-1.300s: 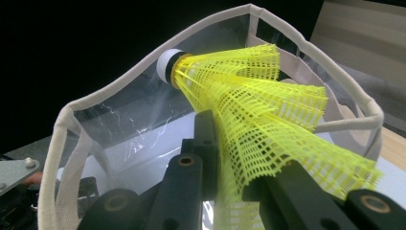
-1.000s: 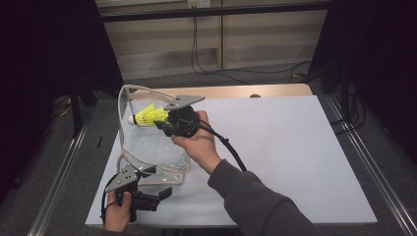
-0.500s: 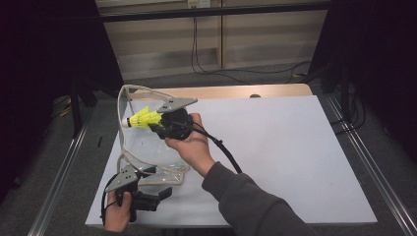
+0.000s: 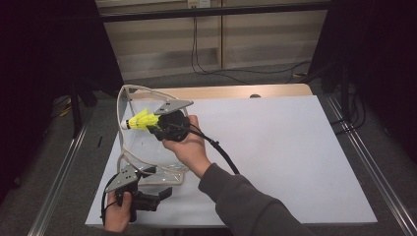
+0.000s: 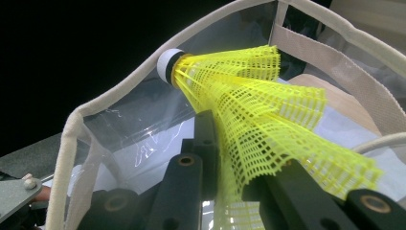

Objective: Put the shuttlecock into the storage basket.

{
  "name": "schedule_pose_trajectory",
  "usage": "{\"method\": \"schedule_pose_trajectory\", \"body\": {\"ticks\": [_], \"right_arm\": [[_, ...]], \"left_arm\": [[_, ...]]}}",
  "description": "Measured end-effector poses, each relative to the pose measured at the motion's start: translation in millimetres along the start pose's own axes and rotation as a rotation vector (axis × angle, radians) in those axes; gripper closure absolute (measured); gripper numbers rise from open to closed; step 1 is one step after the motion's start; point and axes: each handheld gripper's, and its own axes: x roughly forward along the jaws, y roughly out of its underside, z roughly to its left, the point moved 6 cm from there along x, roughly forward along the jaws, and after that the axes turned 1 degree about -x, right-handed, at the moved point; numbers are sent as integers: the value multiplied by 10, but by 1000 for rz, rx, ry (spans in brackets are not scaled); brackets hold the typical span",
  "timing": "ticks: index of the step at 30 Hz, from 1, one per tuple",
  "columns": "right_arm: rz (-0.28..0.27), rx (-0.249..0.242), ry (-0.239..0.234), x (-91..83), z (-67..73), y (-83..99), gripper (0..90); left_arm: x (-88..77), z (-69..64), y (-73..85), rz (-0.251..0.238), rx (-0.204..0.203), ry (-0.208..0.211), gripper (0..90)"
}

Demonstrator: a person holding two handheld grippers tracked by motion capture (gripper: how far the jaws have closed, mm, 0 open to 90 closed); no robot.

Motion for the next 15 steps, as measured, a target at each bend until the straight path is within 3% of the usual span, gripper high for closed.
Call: {"method": "schedule_pose_trajectory", "body": {"ticks": [15], "right_arm": [[21,2,20,81,-23,48,825]], "left_arm": [[0,-2,1,2,-2,-2,20]]}}
